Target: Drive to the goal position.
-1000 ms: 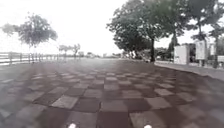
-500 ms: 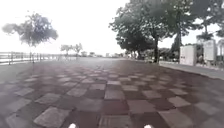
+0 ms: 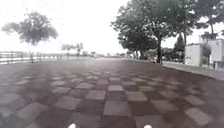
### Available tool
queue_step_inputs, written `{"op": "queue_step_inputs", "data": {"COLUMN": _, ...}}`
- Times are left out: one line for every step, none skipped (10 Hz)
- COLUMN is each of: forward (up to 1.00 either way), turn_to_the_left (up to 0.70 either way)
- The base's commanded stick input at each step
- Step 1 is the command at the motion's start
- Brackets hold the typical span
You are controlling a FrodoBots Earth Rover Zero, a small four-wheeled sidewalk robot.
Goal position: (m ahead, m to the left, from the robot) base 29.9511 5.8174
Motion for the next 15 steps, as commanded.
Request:
{"op": "queue_step_inputs", "data": {"forward": 0.85, "turn_to_the_left": 0.01}}
{"op": "queue_step_inputs", "data": {"forward": 0.85, "turn_to_the_left": 0.01}}
{"op": "queue_step_inputs", "data": {"forward": 0.85, "turn_to_the_left": 0.01}}
{"op": "queue_step_inputs", "data": {"forward": 0.85, "turn_to_the_left": 0.01}}
{"op": "queue_step_inputs", "data": {"forward": 0.85, "turn_to_the_left": 0.01}}
{"op": "queue_step_inputs", "data": {"forward": 0.85, "turn_to_the_left": 0.01}}
{"op": "queue_step_inputs", "data": {"forward": 0.85, "turn_to_the_left": 0.01}}
{"op": "queue_step_inputs", "data": {"forward": 0.85, "turn_to_the_left": 0.01}}
{"op": "queue_step_inputs", "data": {"forward": 0.85, "turn_to_the_left": 0.01}}
{"op": "queue_step_inputs", "data": {"forward": 0.85, "turn_to_the_left": 0.01}}
{"op": "queue_step_inputs", "data": {"forward": 0.85, "turn_to_the_left": 0.01}}
{"op": "queue_step_inputs", "data": {"forward": 0.85, "turn_to_the_left": 0.01}}
{"op": "queue_step_inputs", "data": {"forward": 0.85, "turn_to_the_left": 0.01}}
{"op": "queue_step_inputs", "data": {"forward": 0.85, "turn_to_the_left": 0.01}}
{"op": "queue_step_inputs", "data": {"forward": 0.85, "turn_to_the_left": 0.01}}
